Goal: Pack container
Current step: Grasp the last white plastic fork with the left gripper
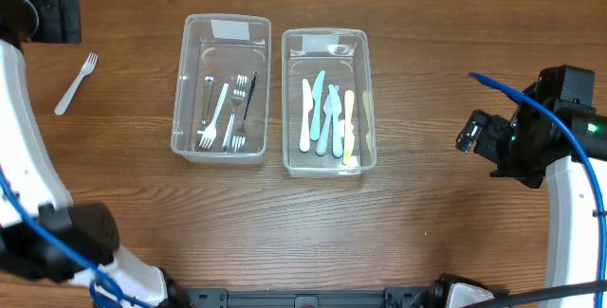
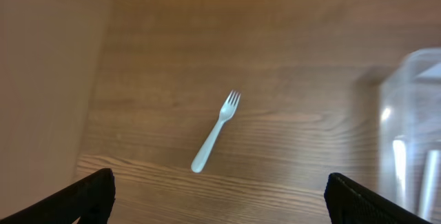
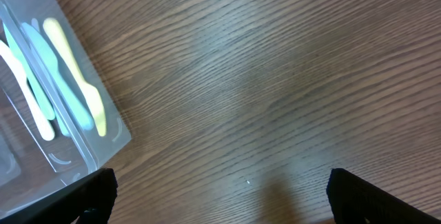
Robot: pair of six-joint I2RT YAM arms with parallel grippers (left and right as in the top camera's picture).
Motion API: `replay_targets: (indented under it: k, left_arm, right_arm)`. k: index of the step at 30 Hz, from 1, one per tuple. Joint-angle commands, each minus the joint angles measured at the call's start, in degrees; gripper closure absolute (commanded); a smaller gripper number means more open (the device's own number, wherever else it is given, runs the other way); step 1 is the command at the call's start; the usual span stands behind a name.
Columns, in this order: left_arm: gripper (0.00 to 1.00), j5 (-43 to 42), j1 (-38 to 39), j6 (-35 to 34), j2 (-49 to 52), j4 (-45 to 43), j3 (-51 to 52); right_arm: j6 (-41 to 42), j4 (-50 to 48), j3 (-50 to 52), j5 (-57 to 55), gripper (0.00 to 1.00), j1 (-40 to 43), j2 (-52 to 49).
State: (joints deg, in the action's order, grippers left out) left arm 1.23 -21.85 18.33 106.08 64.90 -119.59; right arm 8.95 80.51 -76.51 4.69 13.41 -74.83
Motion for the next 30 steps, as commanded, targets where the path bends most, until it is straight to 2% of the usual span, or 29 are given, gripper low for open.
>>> replay_targets:
  k: [1,5,11,17,25,30]
  left_arm:
    - [0.02,-4.1,-2.8,5.9,8.7,-1.9,0.5]
    - [0.0,-5.8,-3.1,12.2,16.5,-5.1,0.5]
    - [0.0,-5.7,-3.3,15.1,26.3,-9.0,0.5]
    - [0.0,-5.3,-3.4,15.1,32.7,-11.3,0.5]
    - [0.01,-4.9,-3.5,15.1,36.0,-12.3,0.5]
    - [0.1,-5.4,-4.6,14.9,37.5,-9.5,0.6]
  right_arm:
    - [-0.3,-0.4,-0.3,0.3,0.0,-0.2,0.8]
    - [-0.3,-0.3,-0.3,0.3,0.0,-0.2,0.8]
    - [-0.3,0.0,-0.3,0.3,0.0,-0.2,0.8]
    - [-0.3,0.4,-0.3,0.3,0.0,-0.2,0.8]
    - [-0.2,0.9,-0.3,0.3,0.0,-0.2,0.8]
    - [-0.3,1.0,-0.3,0.3,0.0,-0.2,0.8]
